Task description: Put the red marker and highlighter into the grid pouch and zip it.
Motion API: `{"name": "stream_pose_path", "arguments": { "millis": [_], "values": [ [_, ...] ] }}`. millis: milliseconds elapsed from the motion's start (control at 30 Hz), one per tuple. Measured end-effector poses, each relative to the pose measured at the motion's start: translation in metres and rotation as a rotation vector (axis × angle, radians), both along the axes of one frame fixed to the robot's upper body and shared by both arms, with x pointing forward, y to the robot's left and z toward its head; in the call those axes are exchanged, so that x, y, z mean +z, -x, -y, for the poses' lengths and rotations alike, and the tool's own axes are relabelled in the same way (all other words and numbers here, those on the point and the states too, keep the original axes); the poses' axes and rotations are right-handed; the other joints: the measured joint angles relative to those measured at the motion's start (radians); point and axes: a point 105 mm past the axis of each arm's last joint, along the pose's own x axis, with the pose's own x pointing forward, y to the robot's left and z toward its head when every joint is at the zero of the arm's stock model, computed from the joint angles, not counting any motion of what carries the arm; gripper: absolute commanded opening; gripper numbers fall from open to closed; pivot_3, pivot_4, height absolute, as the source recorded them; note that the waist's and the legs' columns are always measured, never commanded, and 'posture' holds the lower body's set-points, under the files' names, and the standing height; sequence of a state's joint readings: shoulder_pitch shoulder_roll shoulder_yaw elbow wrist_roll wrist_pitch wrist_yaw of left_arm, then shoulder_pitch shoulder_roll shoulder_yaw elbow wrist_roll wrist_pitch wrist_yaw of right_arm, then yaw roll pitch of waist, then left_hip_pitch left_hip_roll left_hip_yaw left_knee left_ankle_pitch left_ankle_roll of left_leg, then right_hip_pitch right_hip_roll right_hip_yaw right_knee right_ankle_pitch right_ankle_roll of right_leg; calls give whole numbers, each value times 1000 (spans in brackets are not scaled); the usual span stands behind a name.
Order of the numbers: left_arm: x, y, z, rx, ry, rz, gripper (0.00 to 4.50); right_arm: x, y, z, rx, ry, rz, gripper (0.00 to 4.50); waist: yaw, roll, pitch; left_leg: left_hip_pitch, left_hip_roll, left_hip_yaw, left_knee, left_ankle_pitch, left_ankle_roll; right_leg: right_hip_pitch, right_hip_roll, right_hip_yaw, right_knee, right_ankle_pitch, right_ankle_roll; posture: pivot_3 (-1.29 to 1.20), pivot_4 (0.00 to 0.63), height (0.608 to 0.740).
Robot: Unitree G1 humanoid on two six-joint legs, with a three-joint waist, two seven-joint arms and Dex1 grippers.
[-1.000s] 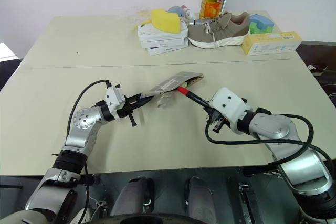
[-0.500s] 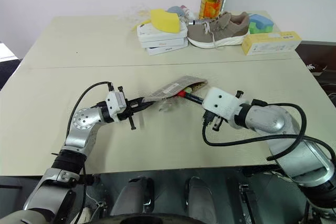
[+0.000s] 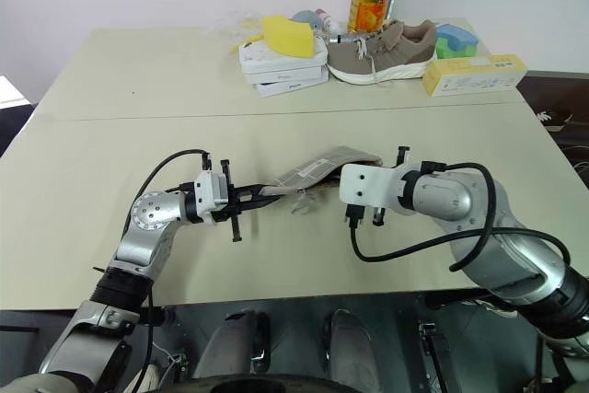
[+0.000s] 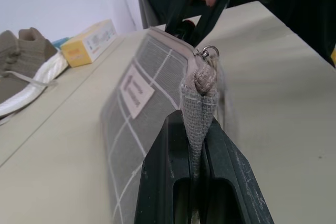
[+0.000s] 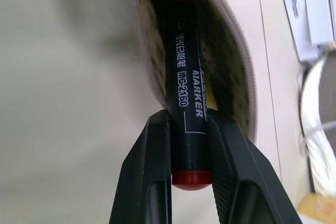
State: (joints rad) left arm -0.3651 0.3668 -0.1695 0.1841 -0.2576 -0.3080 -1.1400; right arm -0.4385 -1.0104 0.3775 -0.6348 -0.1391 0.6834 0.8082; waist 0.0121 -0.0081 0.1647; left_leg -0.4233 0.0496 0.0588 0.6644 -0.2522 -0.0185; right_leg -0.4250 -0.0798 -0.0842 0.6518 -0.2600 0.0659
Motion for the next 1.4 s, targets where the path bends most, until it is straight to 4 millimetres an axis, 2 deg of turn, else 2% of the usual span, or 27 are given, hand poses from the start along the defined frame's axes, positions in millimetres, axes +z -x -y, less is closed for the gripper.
{"name": "stream_pose_path", "arguments": {
  "millis": [100,200,300,400,500,567,633,767,900,1033,1133,1167,1267,1300,1333,1400],
  "values": [
    [0,0,0,3,-3,-7,0,2,-1,-2,8,5,19,3598,2,0,0,0,0,0,1,0,0,0,0,0,0,0,0,0,150,740],
    [1,-1,0,14,3,-5,0,7,-2,0,-10,-24,31,3598,1,0,0,0,0,0,1,0,0,0,0,0,0,0,0,0,150,740],
    [2,-4,-1,37,13,0,0,25,-3,5,-62,-131,45,3598,1,0,0,0,0,0,1,0,0,0,0,0,0,0,0,0,150,740],
    [3,-9,-3,74,32,-6,0,42,1,9,-106,-268,38,3598,1,0,0,0,0,0,1,0,0,0,0,0,0,0,0,0,150,740],
    [10,-21,-2,142,89,-5,0,47,8,9,-150,-464,-44,3598,4,-1,0,0,0,-1,1,0,0,1,0,-1,0,0,0,0,150,740],
    [20,-31,3,187,150,5,0,37,19,-3,-155,-619,-152,3598,5,-2,-1,0,0,-3,1,0,0,3,0,-2,0,0,0,0,150,740],
    [24,-36,9,207,186,7,0,18,25,-19,-171,-738,-272,3598,1,-2,-1,0,0,-3,1,0,0,2,-1,-2,1,0,0,0,150,740],
    [20,-40,17,226,199,-5,0,6,17,-40,-283,-952,-346,3598,-5,-1,-1,1,0,-3,1,0,0,1,0,-1,3,0,0,0,150,740],
    [20,-41,18,232,202,0,0,2,-5,-43,-434,-1066,-324,3598,-2,-1,-1,1,0,-3,1,0,0,1,0,-1,3,0,0,0,150,740],
    [18,-40,17,236,200,-2,0,-4,-16,-37,-514,-1062,-293,3598,1,-1,-1,0,-1,-3,1,0,0,1,0,-2,3,0,0,0,150,740],
    [15,-39,18,238,203,-11,0,-7,-19,-35,-538,-1051,-281,2831,-2,-1,-1,0,-1,-3,1,0,0,1,0,-2,3,0,0,0,150,740],
    [15,-39,18,239,203,-12,0,-7,-20,-35,-536,-1051,-275,2409,-2,-1,-1,0,-1,-3,1,0,0,1,0,-2,3,0,0,0,150,740],
    [14,-38,18,240,203,-14,0,-5,-20,-35,-531,-1054,-264,763,-3,-1,-1,0,-1,-3,1,0,0,1,0,-2,3,0,0,0,150,740],
    [14,-38,18,240,203,-13,0,-5,-20,-35,-528,-1054,-263,385,-3,-1,-1,0,-1,-3,1,0,0,1,0,-2,3,0,0,0,150,740],
    [15,-38,18,240,203,-10,0,-4,-20,-35,-522,-1054,-266,72,-3,-1,-1,0,-1,-3,1,0,0,1,0,-2,3,0,0,0,150,740],
    [15,-37,17,240,203,-8,0,-4,-20,-32,-526,-1046,-259,72,-2,-1,-1,0,-1,-3,1,0,0,1,0,-2,3,0,0,0,150,740]
  ]
}}
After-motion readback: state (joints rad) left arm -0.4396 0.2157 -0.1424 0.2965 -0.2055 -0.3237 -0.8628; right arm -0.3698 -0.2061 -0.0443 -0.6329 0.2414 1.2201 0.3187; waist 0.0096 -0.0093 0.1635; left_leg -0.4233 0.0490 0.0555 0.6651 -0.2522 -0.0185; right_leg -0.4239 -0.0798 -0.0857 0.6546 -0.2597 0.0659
